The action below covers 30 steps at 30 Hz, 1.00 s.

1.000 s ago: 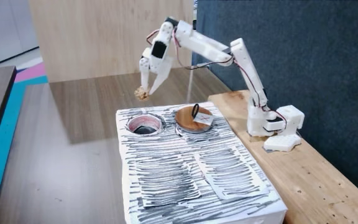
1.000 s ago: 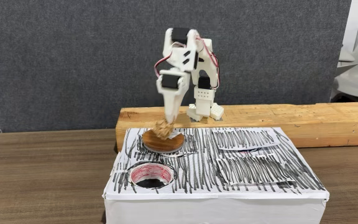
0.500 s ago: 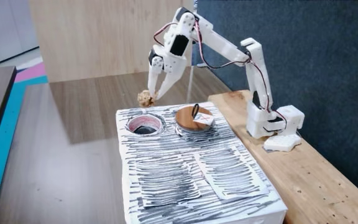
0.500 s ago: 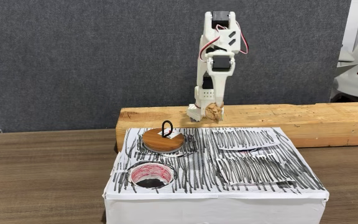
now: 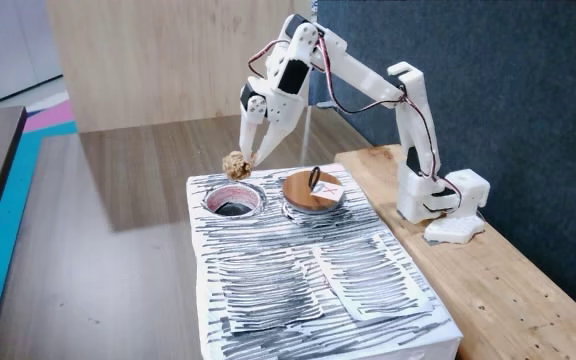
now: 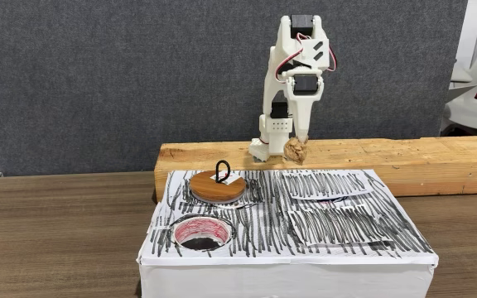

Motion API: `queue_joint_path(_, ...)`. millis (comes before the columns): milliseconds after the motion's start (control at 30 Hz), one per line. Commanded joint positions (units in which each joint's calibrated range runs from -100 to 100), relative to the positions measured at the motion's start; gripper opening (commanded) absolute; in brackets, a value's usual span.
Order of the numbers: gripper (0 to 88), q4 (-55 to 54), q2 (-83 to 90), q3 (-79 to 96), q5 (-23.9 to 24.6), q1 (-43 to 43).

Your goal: Pick the brown debris from the hole.

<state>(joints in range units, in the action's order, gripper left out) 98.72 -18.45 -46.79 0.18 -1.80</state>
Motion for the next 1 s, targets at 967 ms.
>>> queue_joint_path(967, 20.4, 0.36, 2.71, 0.07, 0.29, -0.11)
